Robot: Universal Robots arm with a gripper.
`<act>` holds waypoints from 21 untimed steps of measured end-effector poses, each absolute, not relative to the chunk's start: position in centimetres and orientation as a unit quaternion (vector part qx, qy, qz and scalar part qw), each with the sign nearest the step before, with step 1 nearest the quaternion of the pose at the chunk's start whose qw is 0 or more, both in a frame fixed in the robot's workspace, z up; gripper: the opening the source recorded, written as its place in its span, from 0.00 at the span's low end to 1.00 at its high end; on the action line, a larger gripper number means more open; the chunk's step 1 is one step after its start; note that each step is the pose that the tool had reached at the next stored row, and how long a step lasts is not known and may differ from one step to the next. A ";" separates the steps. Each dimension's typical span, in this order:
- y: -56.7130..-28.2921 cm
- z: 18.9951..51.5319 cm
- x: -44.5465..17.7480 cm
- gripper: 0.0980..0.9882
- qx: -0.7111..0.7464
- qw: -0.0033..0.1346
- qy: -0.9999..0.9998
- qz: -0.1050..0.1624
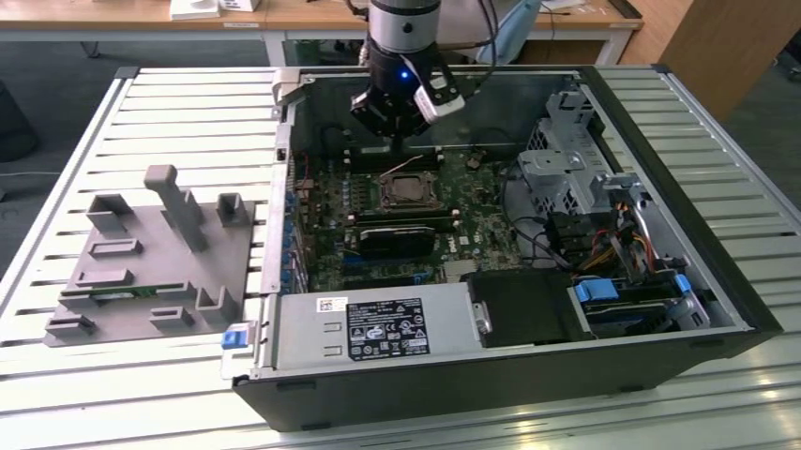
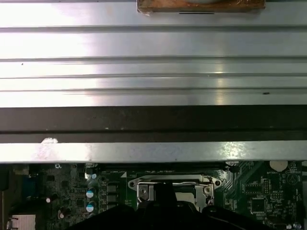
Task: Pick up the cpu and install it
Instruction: 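Install the first cpu locking lever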
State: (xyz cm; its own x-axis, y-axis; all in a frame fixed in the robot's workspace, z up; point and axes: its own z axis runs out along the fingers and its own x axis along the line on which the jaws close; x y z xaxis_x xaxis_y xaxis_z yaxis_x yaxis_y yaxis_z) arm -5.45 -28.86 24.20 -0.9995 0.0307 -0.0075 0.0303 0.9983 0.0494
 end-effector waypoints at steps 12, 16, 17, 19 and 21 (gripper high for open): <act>-28.1 23.0 -4.5 0.01 -0.002 0.004 1.000 0.021; -28.0 22.5 -4.1 0.01 -0.002 0.004 1.000 0.021; -27.9 22.5 -4.0 0.01 -0.002 0.004 1.000 0.021; -27.8 22.4 -3.7 0.01 -0.002 0.004 1.000 0.021; -27.8 22.3 -3.5 0.01 -0.002 0.004 1.000 0.021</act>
